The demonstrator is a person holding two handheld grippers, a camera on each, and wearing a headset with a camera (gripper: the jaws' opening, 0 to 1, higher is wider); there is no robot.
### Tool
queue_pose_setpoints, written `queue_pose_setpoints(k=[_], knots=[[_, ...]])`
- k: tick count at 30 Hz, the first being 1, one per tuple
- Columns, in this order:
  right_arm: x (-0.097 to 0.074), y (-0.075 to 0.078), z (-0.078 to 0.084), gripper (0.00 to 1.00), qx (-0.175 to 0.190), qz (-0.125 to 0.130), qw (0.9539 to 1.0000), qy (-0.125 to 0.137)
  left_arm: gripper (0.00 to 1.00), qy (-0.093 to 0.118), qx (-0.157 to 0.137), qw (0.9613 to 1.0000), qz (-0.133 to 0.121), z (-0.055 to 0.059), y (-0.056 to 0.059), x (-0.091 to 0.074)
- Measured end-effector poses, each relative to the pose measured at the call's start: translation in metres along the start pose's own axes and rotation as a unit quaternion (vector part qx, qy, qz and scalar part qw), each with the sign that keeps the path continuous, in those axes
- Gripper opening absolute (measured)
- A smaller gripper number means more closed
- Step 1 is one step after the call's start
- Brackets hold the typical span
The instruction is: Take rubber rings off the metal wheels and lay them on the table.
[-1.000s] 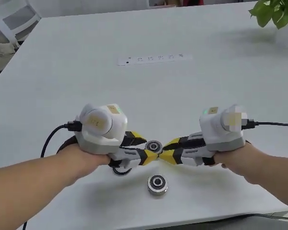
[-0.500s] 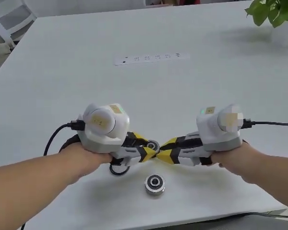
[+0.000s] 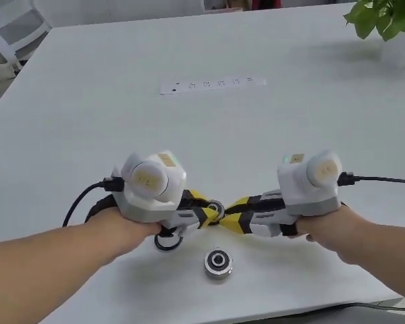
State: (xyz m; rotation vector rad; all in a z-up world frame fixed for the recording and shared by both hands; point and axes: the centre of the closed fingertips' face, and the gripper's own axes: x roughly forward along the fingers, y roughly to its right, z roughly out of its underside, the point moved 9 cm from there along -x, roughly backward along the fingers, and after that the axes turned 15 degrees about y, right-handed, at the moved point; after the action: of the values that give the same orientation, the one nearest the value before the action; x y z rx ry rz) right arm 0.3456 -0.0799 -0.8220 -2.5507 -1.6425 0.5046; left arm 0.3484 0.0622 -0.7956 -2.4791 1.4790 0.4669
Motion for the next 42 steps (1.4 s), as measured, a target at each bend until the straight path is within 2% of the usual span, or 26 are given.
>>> queue_pose_setpoints(k=[9,11,13,16,23,27,28,31,33,37,42], knots=[[-0.001,0.000,0.001,0.11,0.001,0.002,1.0000,0.001,0.13,0.002,-0.006,1.0000,-0.008,0.000,0.001,-0.001],[-0.002,0.000,0.001,0.08,0.004,0.003,1.0000,0.002,0.13,0.003,-0.006,0.9999,-0.009,0.000,0.002,-0.001],[-0.003,0.001,0.002,0.01,0.005,0.006,1.0000,0.000,0.13,0.003,-0.007,0.9999,-0.009,0.000,0.002,-0.001],[-0.002,0.001,0.002,0.01,0.006,0.005,1.0000,0.001,0.13,0.003,-0.007,0.9999,-0.011,0.000,0.003,-0.001],[-0.003,0.004,0.003,0.00,0.078,0.023,0.9967,0.008,0.13,0.002,-0.007,0.9999,-0.014,0.000,0.003,-0.002],[-0.003,0.004,0.003,0.00,0.091,0.031,0.9954,0.010,0.13,0.000,0.000,0.9999,-0.015,-0.001,0.003,-0.002],[-0.003,0.004,0.004,0.00,0.098,0.034,0.9945,0.012,0.13,-0.001,0.003,0.9999,-0.015,-0.001,0.003,-0.001],[-0.005,0.006,0.006,0.00,0.145,0.048,0.9880,0.025,0.13,-0.001,0.007,0.9999,-0.015,0.000,0.003,-0.001],[-0.007,0.008,0.005,0.00,0.160,0.054,0.9851,0.033,0.13,-0.001,0.009,0.9999,-0.015,0.000,0.004,-0.001],[-0.007,0.007,0.005,0.00,0.169,0.056,0.9834,0.036,0.13,-0.001,0.011,0.9998,-0.014,-0.001,0.004,-0.001],[-0.010,0.009,0.003,0.00,0.201,0.059,0.9763,0.055,0.13,0.000,0.011,0.9998,-0.016,0.000,0.004,-0.001]])
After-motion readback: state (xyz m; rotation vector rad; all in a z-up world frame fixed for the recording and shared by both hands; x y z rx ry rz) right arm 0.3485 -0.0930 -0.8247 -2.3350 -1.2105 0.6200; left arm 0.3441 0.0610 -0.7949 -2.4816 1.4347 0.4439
